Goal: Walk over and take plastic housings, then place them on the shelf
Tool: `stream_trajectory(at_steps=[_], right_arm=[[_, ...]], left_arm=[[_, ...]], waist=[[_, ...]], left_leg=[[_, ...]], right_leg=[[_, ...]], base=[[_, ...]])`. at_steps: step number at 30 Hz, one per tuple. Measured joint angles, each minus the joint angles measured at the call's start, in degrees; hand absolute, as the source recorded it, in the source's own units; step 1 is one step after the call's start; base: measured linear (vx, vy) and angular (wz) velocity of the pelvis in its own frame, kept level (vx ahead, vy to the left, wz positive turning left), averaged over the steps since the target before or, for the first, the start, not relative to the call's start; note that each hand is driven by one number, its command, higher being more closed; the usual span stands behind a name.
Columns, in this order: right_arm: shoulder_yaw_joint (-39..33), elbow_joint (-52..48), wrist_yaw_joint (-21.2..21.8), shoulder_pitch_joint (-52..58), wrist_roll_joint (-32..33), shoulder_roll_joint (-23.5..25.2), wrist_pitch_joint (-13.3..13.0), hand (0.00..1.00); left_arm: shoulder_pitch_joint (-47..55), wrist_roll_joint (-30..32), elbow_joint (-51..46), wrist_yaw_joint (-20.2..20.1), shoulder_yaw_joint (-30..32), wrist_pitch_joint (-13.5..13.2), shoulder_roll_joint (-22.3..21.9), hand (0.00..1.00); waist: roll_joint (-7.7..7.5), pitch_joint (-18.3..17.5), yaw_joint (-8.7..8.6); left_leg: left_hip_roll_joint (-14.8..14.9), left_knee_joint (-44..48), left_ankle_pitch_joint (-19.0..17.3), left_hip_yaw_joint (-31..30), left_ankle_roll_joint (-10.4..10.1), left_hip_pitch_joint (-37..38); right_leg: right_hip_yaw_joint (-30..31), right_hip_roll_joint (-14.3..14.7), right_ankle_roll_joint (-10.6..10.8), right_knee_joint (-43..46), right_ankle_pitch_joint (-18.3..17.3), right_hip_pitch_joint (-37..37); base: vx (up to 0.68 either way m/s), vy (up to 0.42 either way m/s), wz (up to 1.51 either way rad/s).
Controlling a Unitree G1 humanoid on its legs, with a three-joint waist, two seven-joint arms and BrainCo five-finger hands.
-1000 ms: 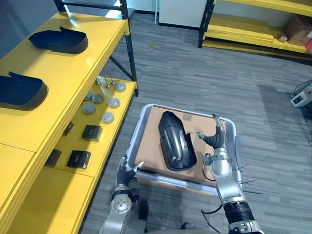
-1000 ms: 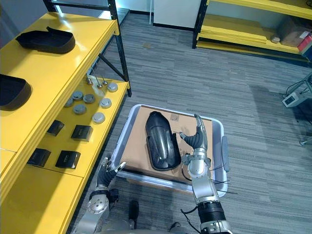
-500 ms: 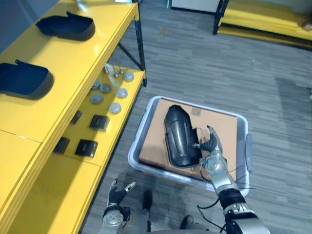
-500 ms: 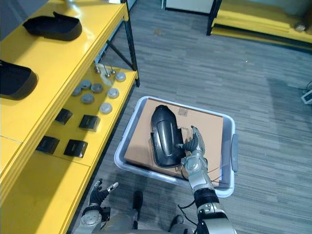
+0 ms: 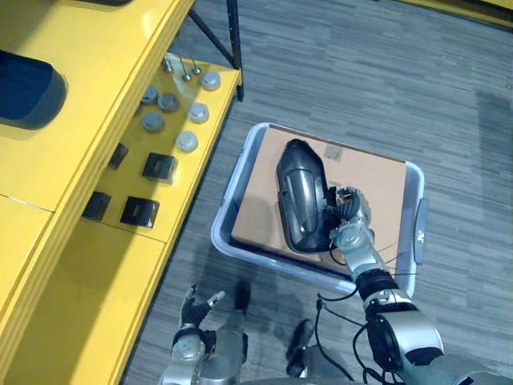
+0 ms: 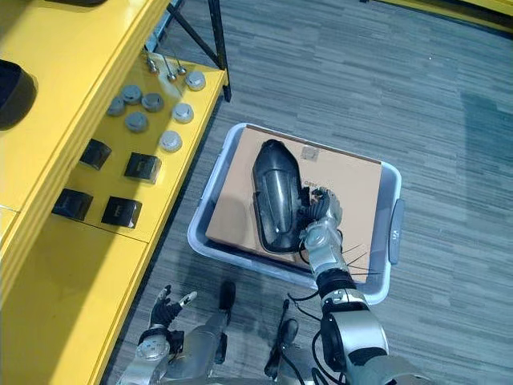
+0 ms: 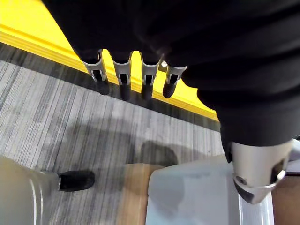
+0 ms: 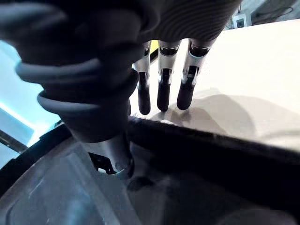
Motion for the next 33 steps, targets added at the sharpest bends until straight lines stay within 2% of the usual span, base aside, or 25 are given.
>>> stream_trajectory(at_steps=[6, 15, 24, 29, 30, 33], right_arm=[[0.4, 0.7, 1.3, 0.8, 1.2, 0.7, -0.4, 1.00], [0.9, -5.2, 2.4, 5.0, 5.6, 1.8, -1.9, 1.00], [-0.2, -15.2, 1.8, 12.4, 14.2, 4.0, -3.7, 1.00], [-0.3, -23.1, 0.7, 18.4, 17.2, 4.0, -4.8, 1.00], [-0.3, -26.5, 0.3, 20.1, 18.0, 4.0, -5.1, 1.00], [-0.3, -30.9, -1.1, 22.0, 18.0, 4.0, -5.4, 1.00]], left_arm=[[-0.8, 0.0, 0.4, 0.0, -0.5, 0.0, 0.0, 0.00], [-0.8, -0.6, 0.3, -0.1, -0.5, -0.1, 0.0, 0.00], [-0.5, -1.7, -0.9, -0.1, -0.4, 0.0, 0.0, 0.00], [0.6, -4.2, -11.4, 0.1, -1.9, -0.1, -0.5, 0.00], [0.9, -5.0, -16.4, 0.1, -3.3, -0.4, -0.3, 0.00], [0.9, -5.5, -23.2, 0.1, -5.4, -1.5, -0.7, 0.00]], waist=[[-0.31, 0.2, 0.14], [-0.83, 0.5, 0.22], [-0.99, 0.4, 0.19], [-1.27, -0.1, 0.18], [-1.37, -0.2, 0.10], [-1.42, -0.8, -0.27]], left_leg=[[0.1, 0.0, 0.0, 0.4, 0.0, 0.4], [0.1, 0.0, 0.0, 0.2, 0.0, 1.4], [0.0, 0.0, 0.0, 0.1, 0.0, 1.5], [0.1, 0.1, 0.0, -0.1, 0.0, 2.1], [0.1, 0.1, 0.0, -0.1, 0.0, 2.1], [0.0, 0.1, 0.0, -0.3, 0.0, 2.1]], right_leg=[[0.2, -0.1, 0.0, -0.1, 0.0, 0.3], [0.2, -0.2, 0.0, 0.1, 0.0, 1.2], [0.2, -0.2, 0.0, 0.2, 0.0, 1.4], [0.1, -0.2, 0.0, 0.1, -0.1, 2.1], [0.1, -0.1, 0.0, 0.1, -0.1, 2.1], [0.1, -0.1, 0.0, 0.1, -0.1, 2.1]], base=[[0.01, 0.002, -0.02], [-0.01, 0.005, 0.01], [-0.01, 0.003, 0.00], [0.00, -0.002, 0.02], [0.00, 0.000, 0.00], [0.00, 0.000, 0.00]])
